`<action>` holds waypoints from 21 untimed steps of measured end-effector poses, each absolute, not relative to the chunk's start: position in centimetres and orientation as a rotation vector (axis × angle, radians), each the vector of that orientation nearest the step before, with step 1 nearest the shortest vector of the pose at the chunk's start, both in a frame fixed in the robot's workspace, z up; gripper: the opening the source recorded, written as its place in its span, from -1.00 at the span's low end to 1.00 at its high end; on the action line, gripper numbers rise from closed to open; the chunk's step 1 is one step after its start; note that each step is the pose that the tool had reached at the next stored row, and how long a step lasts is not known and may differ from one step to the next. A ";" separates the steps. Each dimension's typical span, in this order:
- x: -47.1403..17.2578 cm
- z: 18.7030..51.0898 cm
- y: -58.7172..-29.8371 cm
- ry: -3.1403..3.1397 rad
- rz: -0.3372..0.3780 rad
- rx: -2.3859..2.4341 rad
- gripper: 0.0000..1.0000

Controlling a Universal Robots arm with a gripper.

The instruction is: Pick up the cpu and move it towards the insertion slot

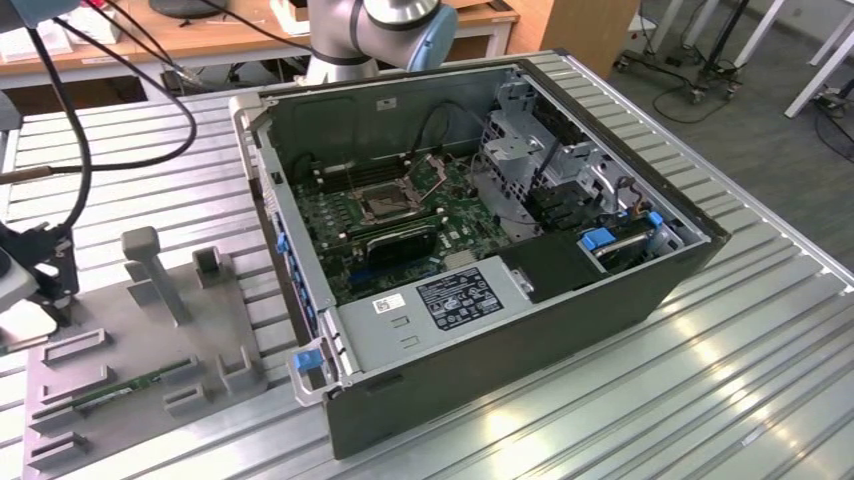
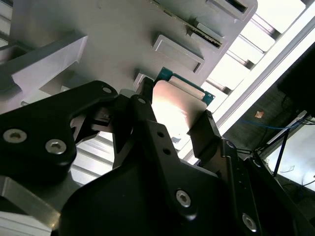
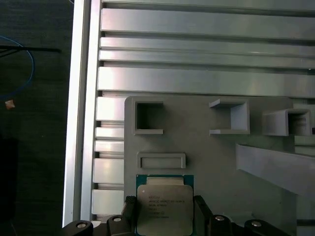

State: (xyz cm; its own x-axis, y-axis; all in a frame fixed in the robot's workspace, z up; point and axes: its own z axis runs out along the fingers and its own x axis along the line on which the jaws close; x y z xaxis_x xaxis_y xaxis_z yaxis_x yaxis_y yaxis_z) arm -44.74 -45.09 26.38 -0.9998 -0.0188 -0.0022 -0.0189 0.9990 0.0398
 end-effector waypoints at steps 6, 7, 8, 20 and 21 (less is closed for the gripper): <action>-44.7 26.8 -45.1 3.139 0.062 -0.030 0.09; -44.7 26.8 -45.1 3.139 0.062 -0.030 0.09; -44.7 26.9 -45.1 3.139 0.062 -0.030 0.09; -44.7 27.8 -45.1 3.139 0.062 -0.030 0.09; -44.7 27.9 -45.1 3.139 0.062 -0.030 0.09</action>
